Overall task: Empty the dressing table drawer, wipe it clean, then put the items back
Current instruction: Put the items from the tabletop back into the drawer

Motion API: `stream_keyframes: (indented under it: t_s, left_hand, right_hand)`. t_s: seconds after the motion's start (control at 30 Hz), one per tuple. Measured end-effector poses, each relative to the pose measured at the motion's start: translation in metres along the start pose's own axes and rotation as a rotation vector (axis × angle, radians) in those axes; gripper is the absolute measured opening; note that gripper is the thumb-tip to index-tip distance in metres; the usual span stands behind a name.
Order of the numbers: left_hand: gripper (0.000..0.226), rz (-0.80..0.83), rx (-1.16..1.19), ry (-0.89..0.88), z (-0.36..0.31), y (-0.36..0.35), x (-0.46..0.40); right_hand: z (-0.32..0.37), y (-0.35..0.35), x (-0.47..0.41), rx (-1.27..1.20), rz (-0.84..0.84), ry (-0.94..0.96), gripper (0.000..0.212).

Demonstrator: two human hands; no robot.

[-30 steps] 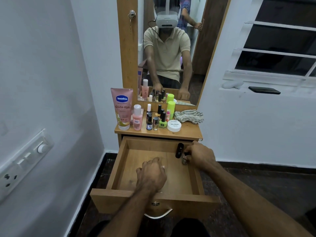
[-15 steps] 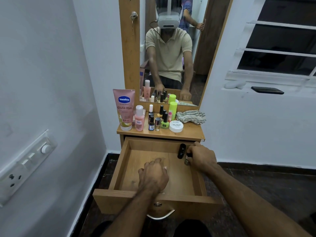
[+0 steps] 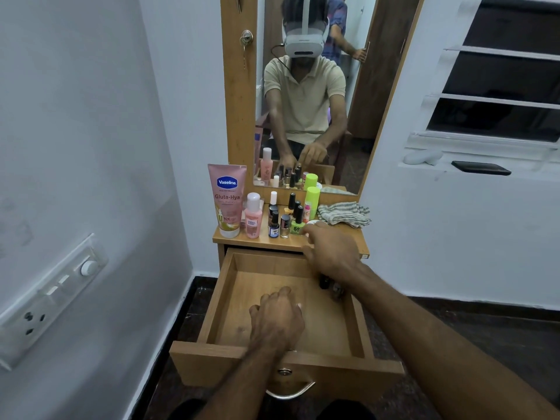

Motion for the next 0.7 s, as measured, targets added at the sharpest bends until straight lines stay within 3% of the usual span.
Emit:
stream_keyframes:
  t_s: [0.13,0.27,0.37,0.7]
  left_hand:
    - [0.047,-0.017,0.034,-0.011,0.001,0.001,0.001]
    - [0.045,-0.049,0.037,-0.027,0.001,0.002,0.002]
    - [0.046,-0.049,0.04,-0.029,0.001,0.001,0.003]
    - [0.044,-0.042,0.024,-0.043,-0.001,0.005,0.005]
  right_hand:
    - [0.031,0.007,-0.02,0.007,-0.041,0.058,0.063]
    - [0.043,0.001,-0.032,0.07,0.06,0.024,0.076]
    - [0.042,-0.006,-0.034,0.107,0.114,0.006,0.063]
    - [0.045,-0.004,-0.032,0.178,-0.001,0.058,0.035]
Point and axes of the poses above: each hand's wrist, its own x-axis away from the middle knuckle, its own y-axis out of the back of the hand, z = x × y, the point moved 4 cm from there along -x, towards the middle knuckle, and after that the axes turned 5 degrees about -y, right-handed, at the moved point
